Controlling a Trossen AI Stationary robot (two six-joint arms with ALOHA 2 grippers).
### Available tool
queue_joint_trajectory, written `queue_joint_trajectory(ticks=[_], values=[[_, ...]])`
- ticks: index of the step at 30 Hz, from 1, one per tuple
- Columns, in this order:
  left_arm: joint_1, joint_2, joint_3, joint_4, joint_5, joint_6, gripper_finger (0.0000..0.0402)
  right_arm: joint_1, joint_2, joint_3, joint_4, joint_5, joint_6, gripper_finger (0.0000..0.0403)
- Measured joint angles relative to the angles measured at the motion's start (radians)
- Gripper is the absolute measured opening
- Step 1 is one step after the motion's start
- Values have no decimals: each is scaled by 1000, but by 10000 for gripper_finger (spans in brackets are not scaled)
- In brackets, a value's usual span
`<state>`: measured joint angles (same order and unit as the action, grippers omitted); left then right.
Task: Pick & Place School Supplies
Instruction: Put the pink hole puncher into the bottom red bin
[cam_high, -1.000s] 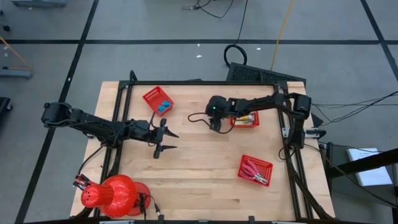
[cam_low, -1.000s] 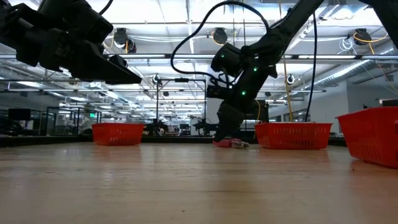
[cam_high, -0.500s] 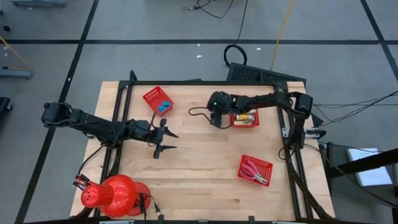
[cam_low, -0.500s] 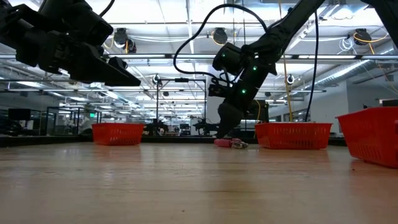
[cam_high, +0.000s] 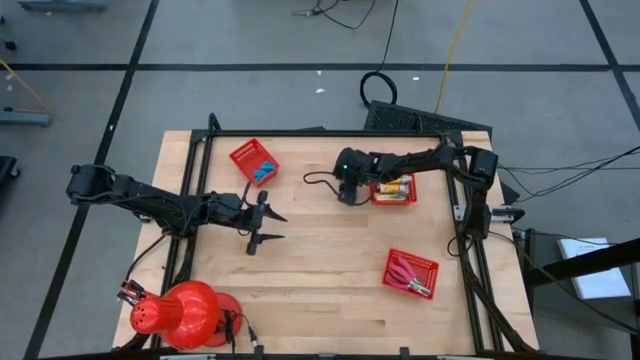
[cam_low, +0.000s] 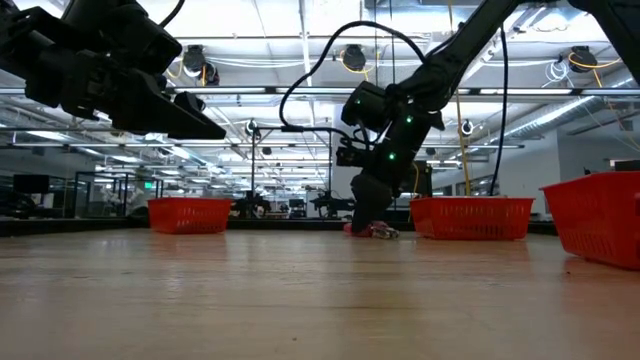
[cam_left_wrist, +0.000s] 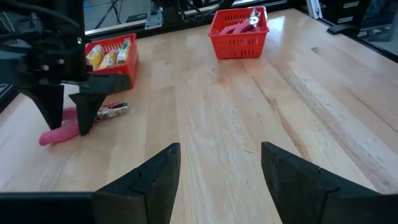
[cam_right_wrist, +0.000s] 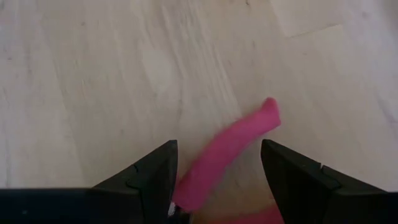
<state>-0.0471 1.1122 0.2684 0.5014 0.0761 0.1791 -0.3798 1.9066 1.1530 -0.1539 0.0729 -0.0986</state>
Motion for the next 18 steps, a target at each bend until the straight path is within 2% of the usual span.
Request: queue_joint_trajectory(ticks=[6,9,14,18], values=[[0,0,0,-4,0,0,227,13,2,0,4,0,-9,210],[0,0,0,-4,0,0,227,30,2,0,11,1,-20,165],[0,0,0,-5,0,0,227,71,2,0,14,2,-52,35],[0,0,0,-5,0,0,227,108,2,0,25,1,-55,31]])
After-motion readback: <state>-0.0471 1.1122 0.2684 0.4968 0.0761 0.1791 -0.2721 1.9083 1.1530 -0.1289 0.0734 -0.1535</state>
